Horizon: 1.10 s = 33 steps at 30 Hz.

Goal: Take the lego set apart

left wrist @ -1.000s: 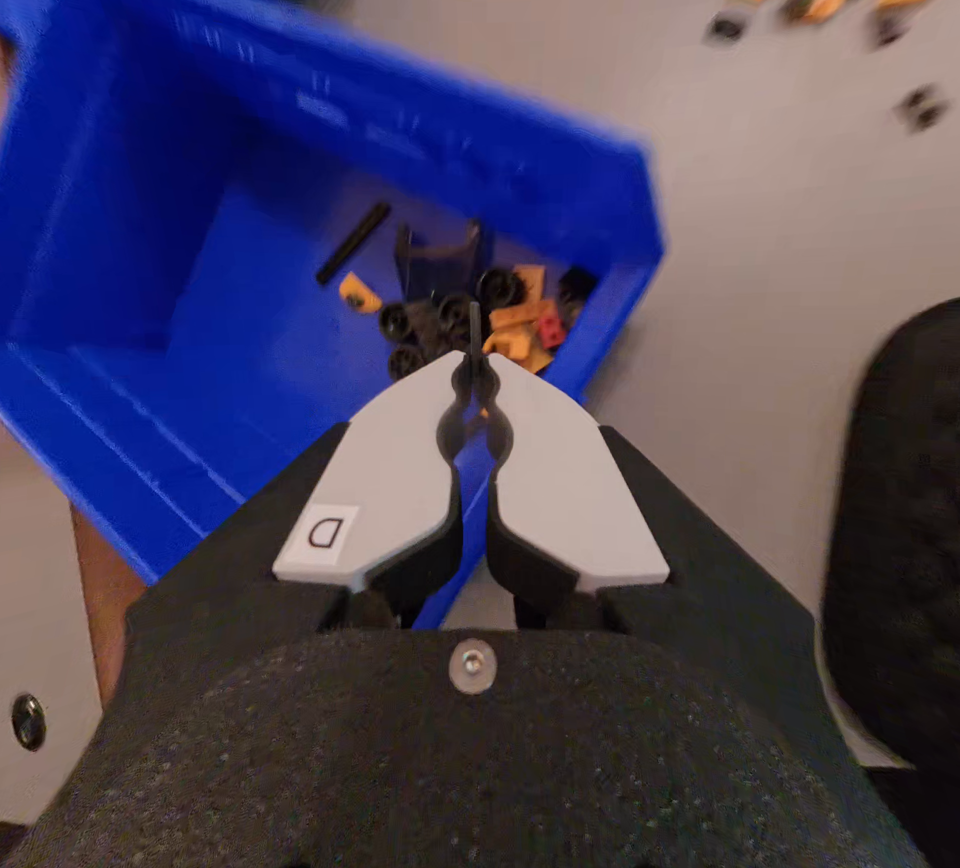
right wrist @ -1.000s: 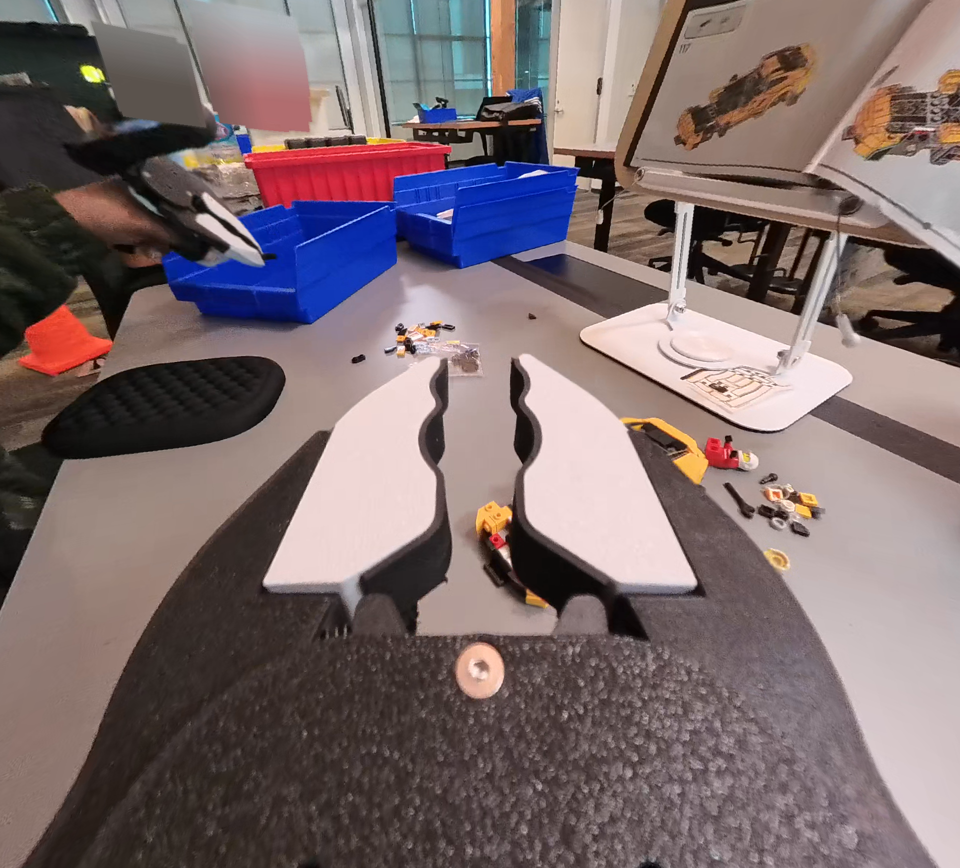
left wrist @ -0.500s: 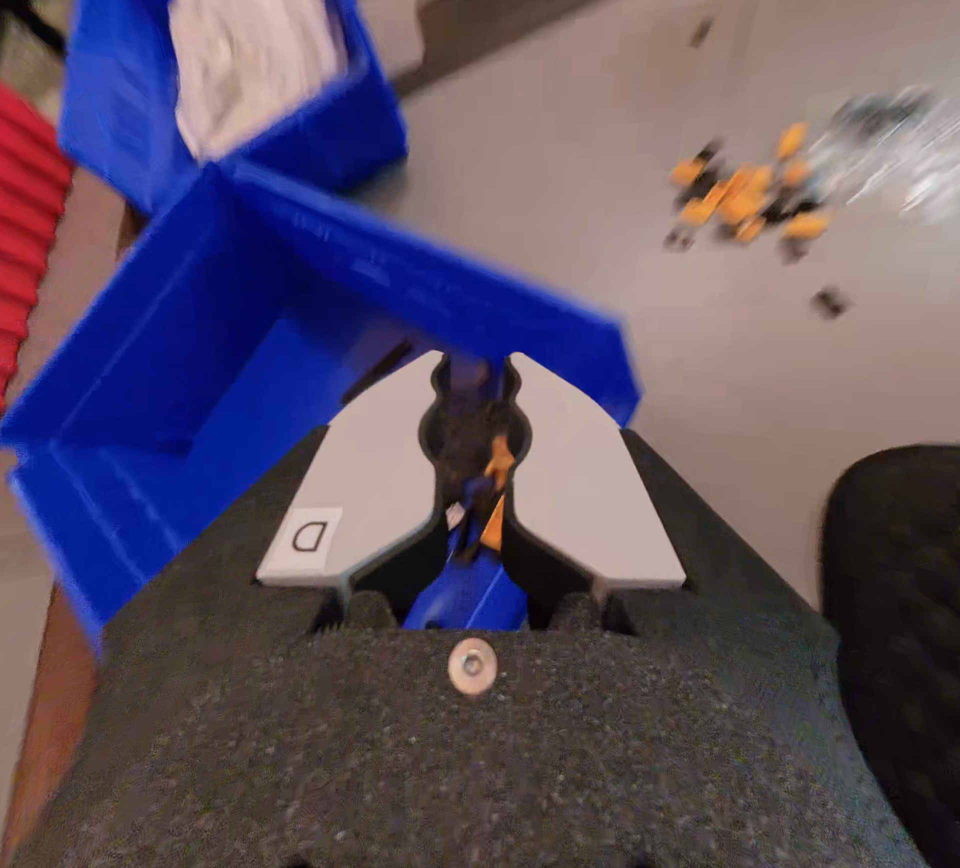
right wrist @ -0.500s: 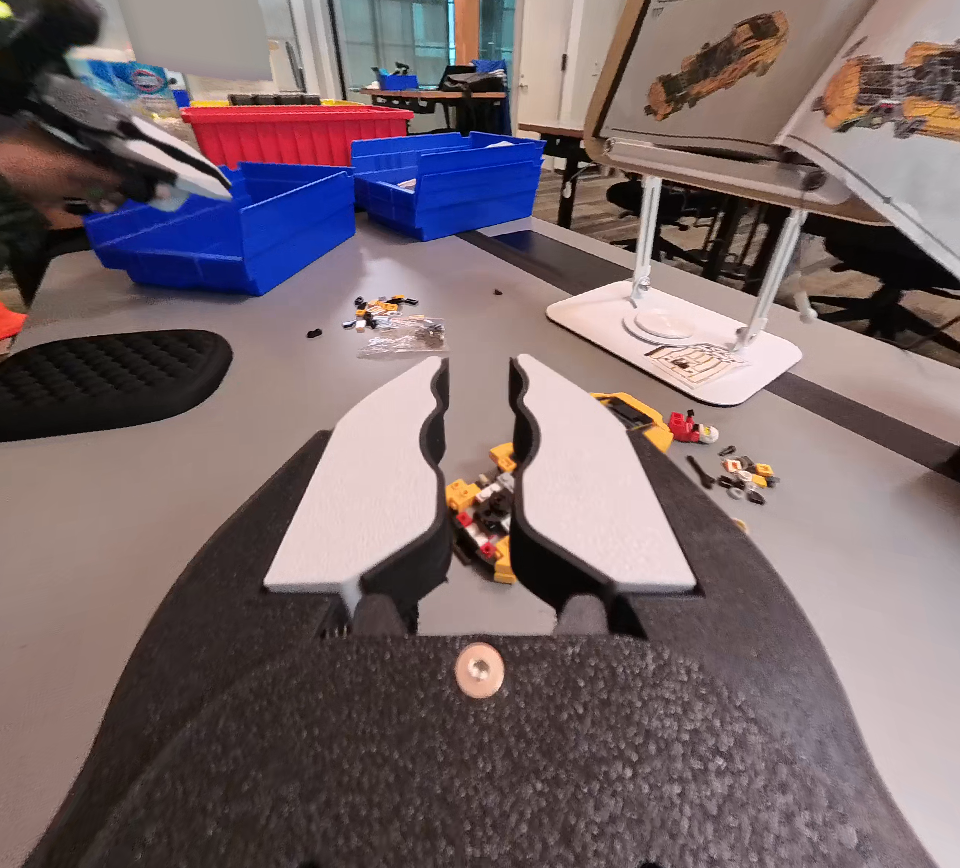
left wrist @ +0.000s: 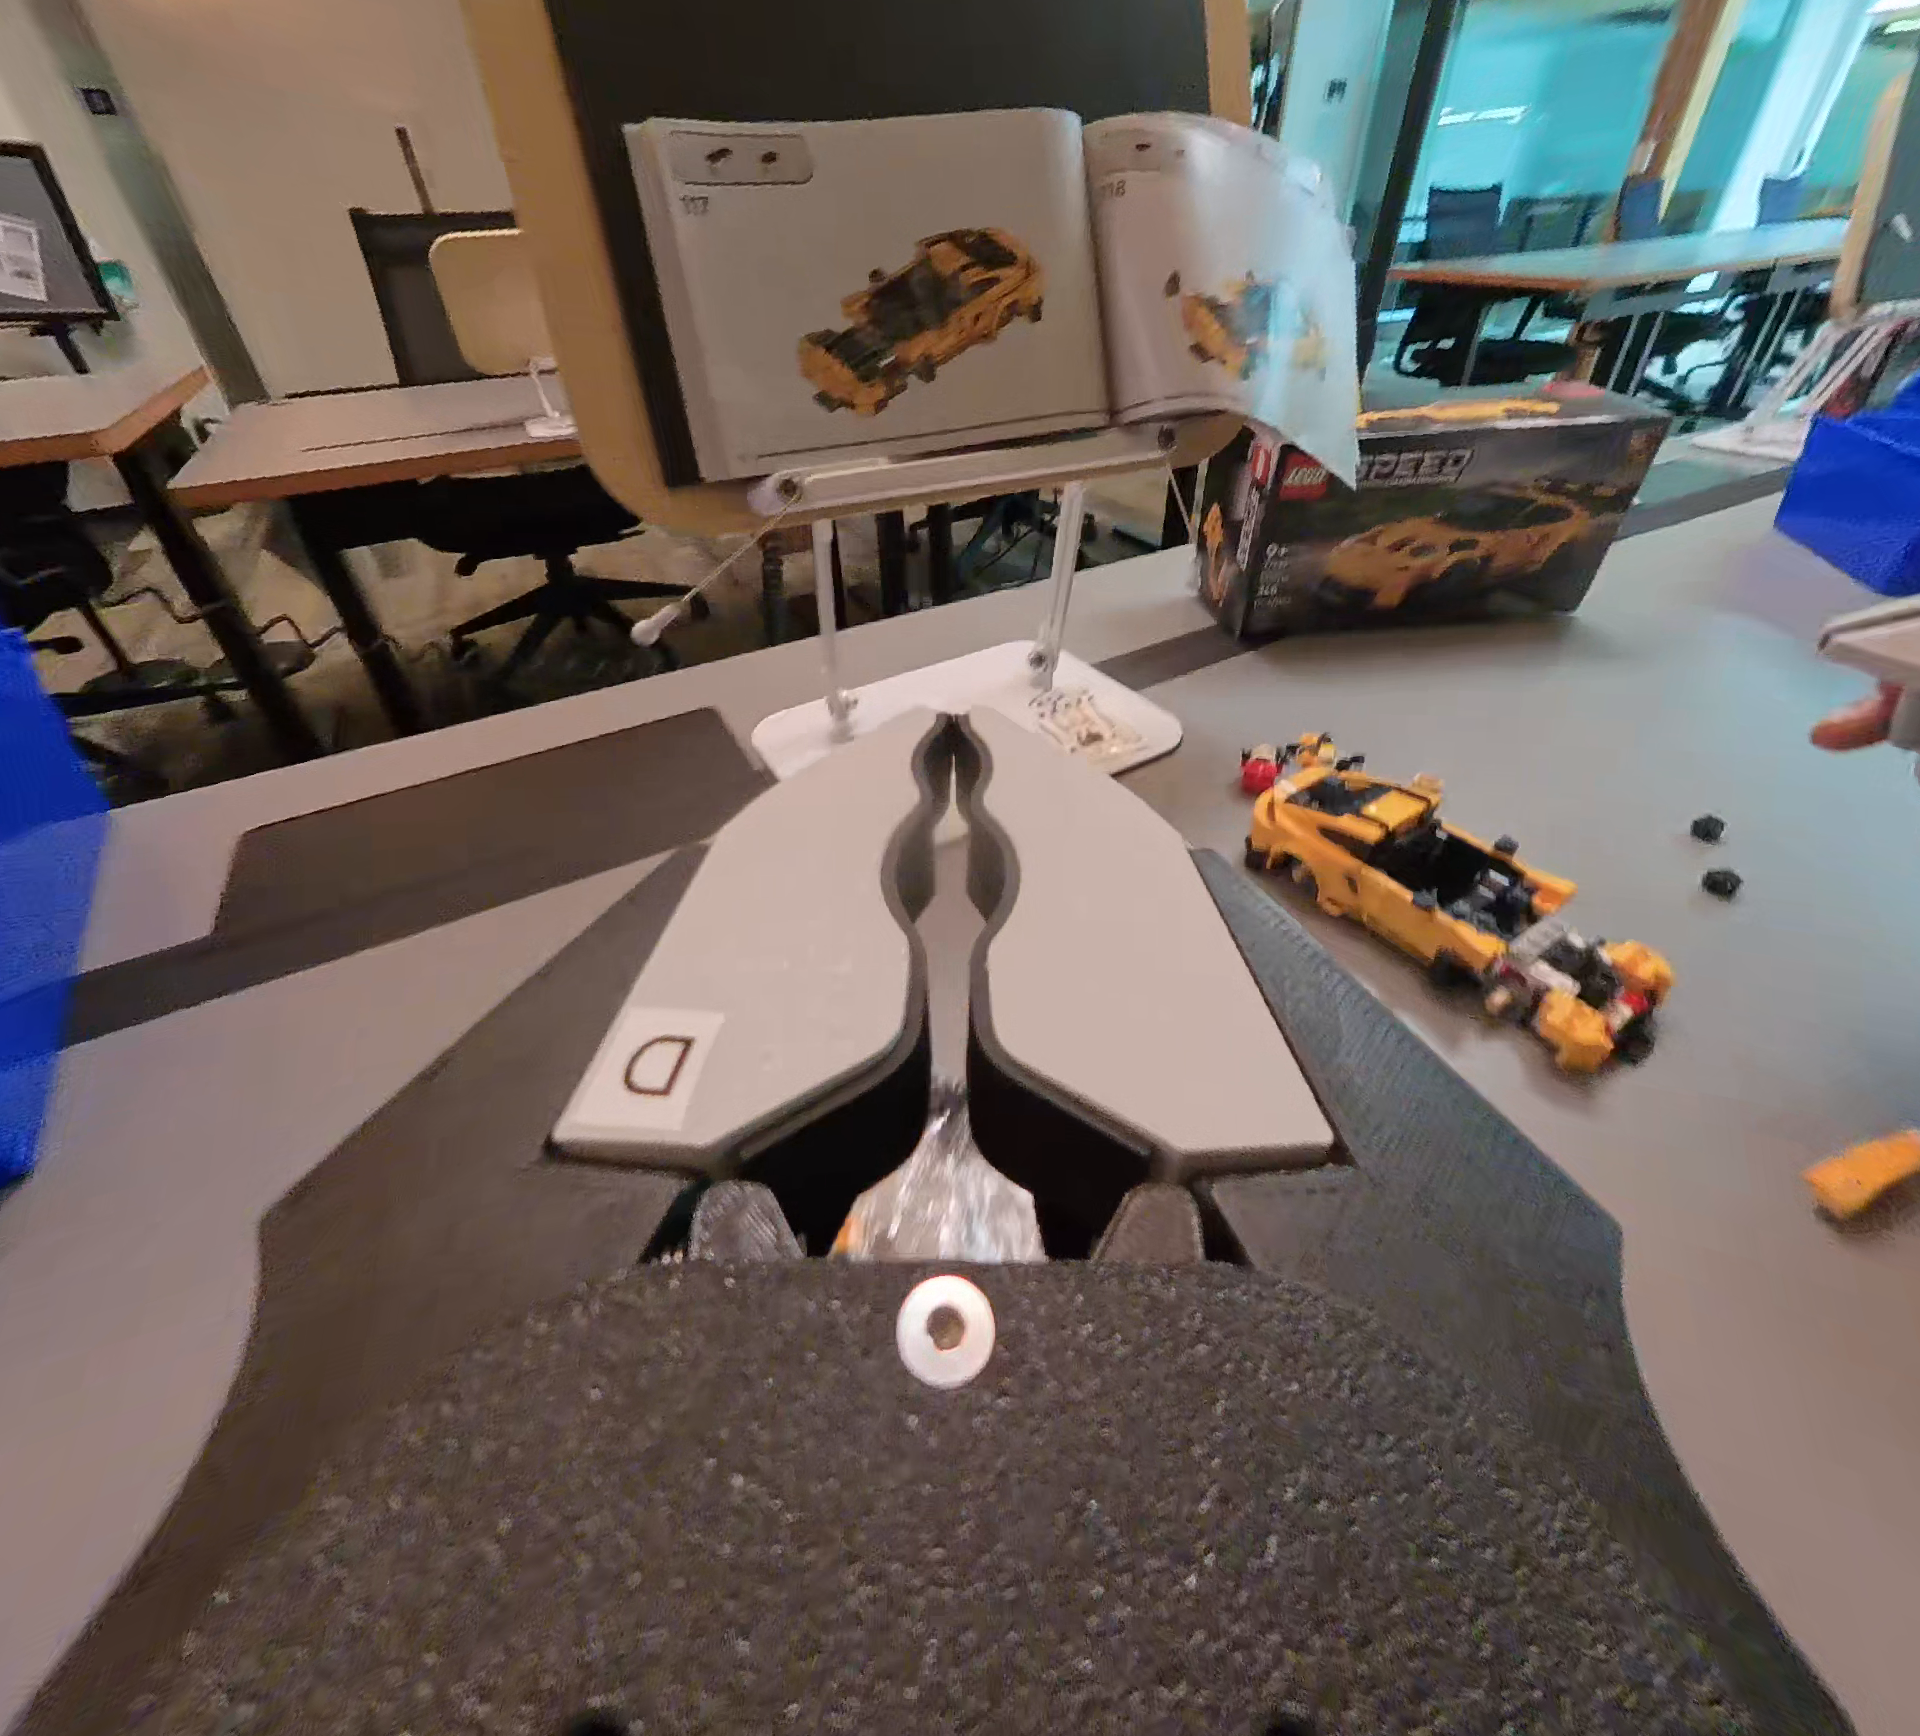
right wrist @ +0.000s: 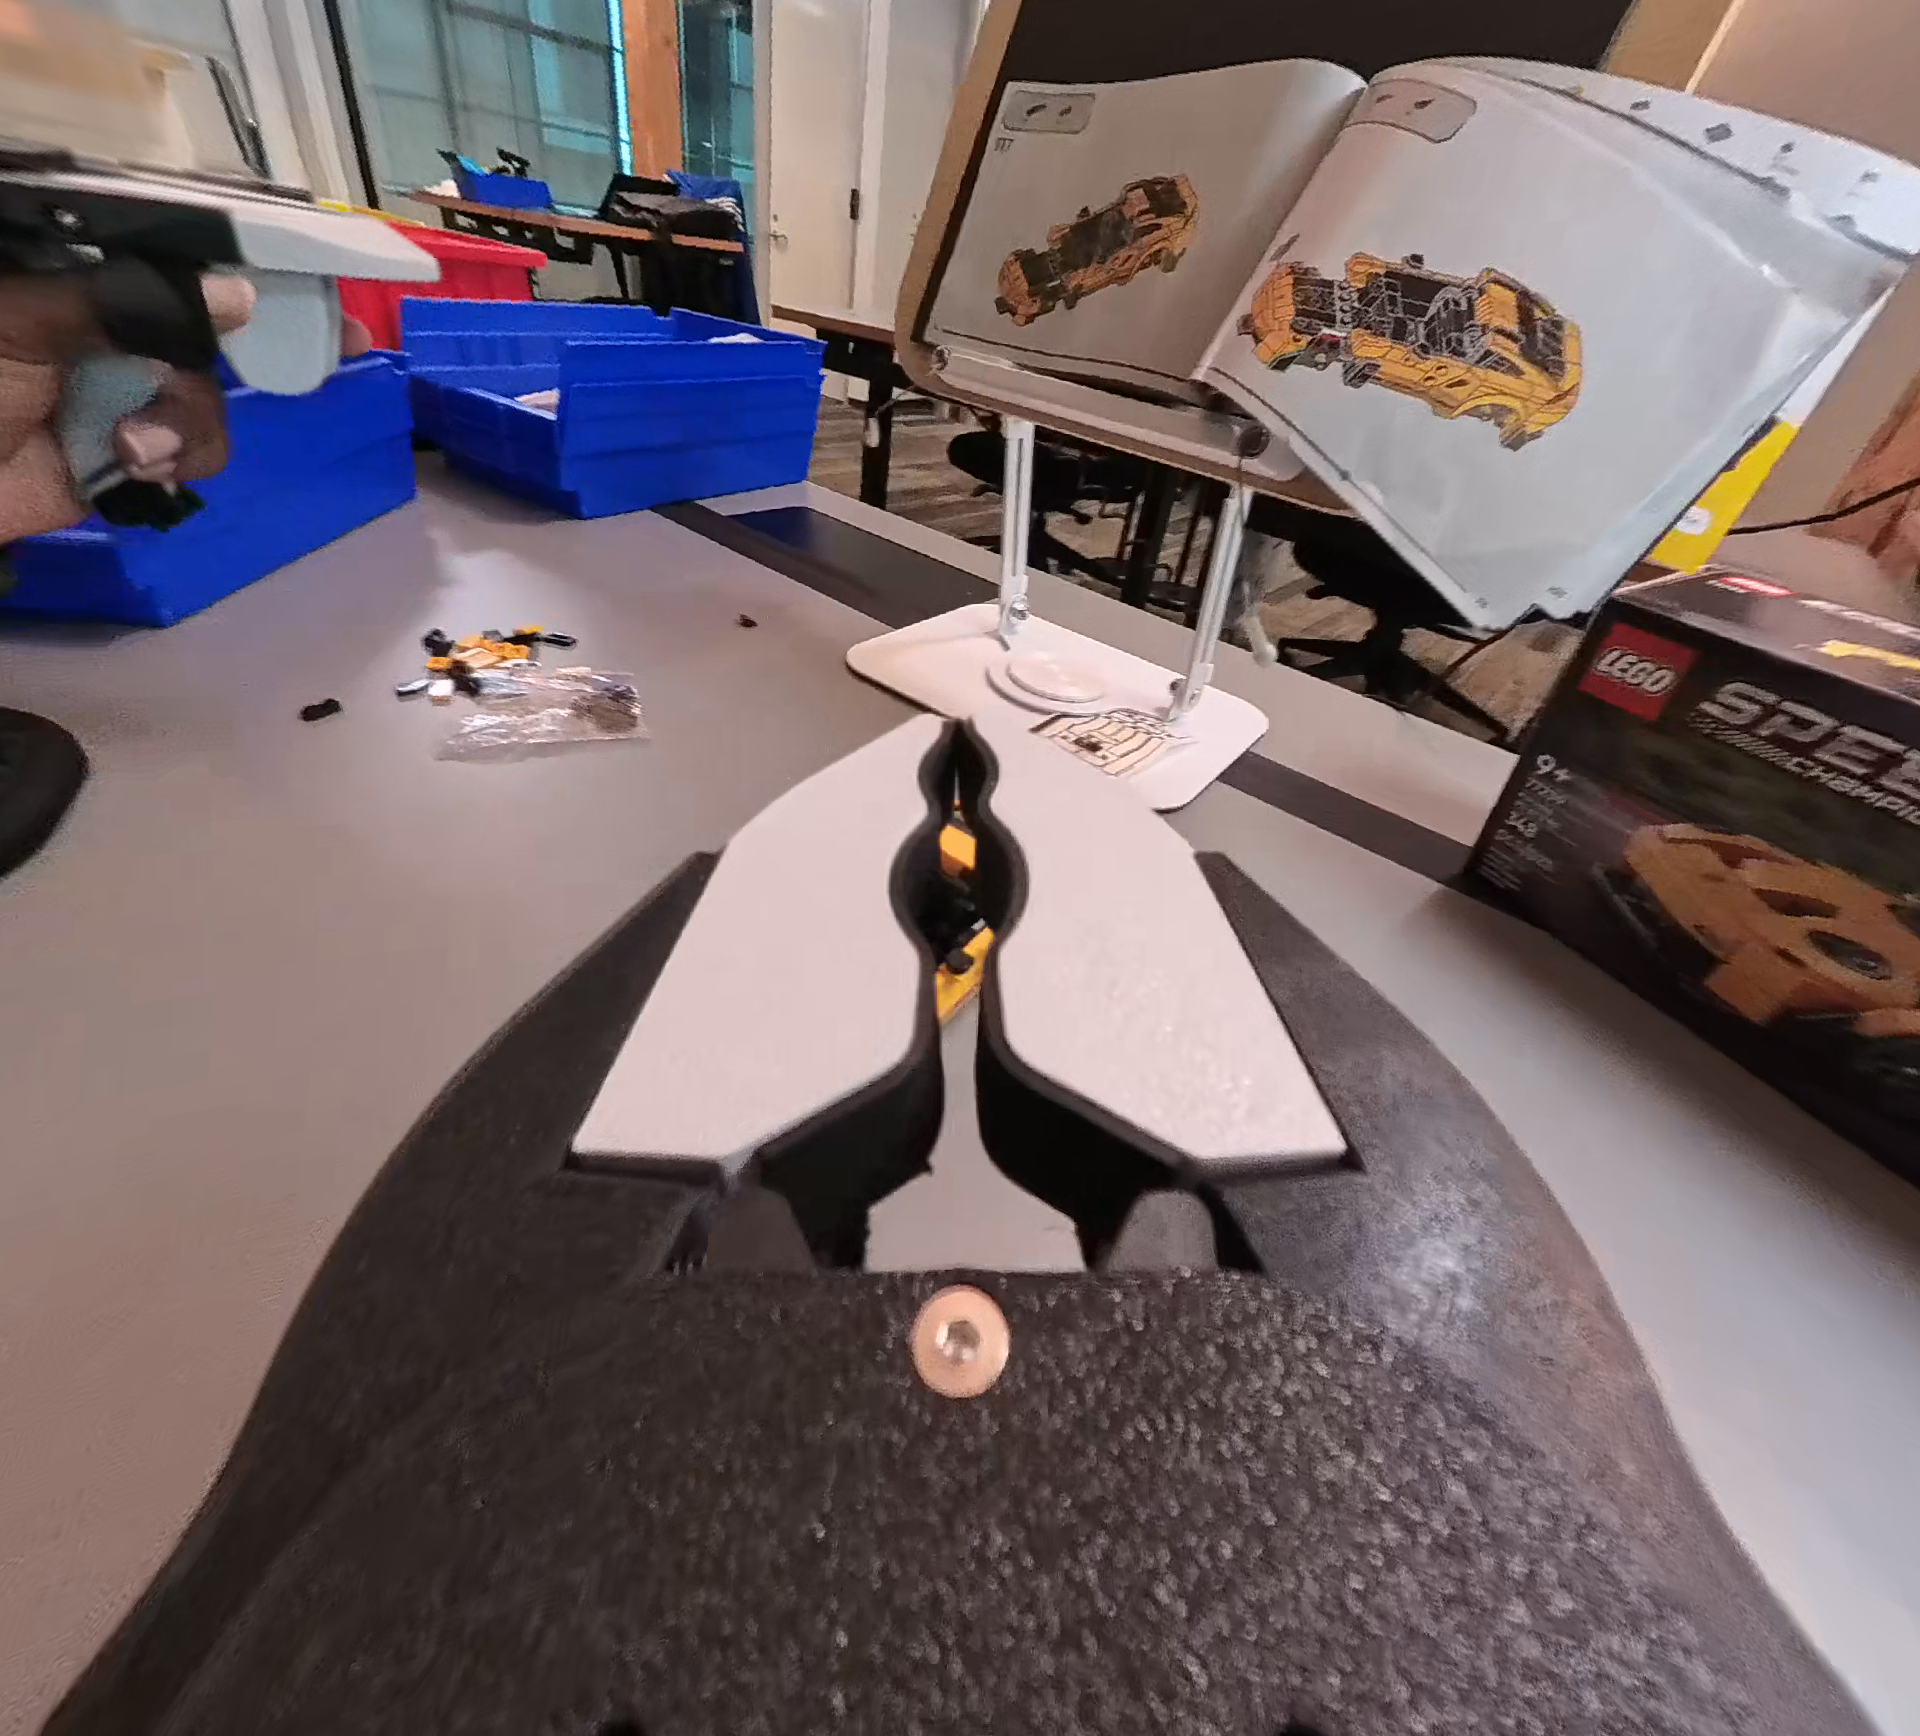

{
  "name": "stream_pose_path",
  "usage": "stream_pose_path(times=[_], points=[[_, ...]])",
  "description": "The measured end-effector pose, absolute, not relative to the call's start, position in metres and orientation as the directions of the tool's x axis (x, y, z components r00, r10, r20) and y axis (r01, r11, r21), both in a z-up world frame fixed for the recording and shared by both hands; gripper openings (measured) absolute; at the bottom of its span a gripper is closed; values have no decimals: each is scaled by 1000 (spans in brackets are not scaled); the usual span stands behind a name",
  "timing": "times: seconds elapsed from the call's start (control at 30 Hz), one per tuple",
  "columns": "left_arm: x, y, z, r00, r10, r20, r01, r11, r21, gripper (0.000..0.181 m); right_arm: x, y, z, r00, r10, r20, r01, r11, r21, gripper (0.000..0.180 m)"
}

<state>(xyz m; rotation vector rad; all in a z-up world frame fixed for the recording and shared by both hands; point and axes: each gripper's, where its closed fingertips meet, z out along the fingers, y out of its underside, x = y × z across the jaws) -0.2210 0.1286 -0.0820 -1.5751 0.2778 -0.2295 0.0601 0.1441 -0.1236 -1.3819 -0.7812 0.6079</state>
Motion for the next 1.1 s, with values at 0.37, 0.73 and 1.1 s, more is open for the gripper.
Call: stream_pose_path(times=[0.37, 0.73, 1.1], points=[[-204, 206, -129, 952, -304, -41, -41, 8, -999, 0, -34, 221, -72, 670, 685, 285, 208, 195, -959, 21], [-183, 189, -142, 887, -439, -143, -153, 11, -988, 0, -94, 342, -64, 758, 570, 317, 385, 1, -923, 18], [-168, 186, -144, 847, -479, -229, -242, 37, -970, 0, -21, 396, -74, 804, 463, 373, 455, -77, -887, 16]])
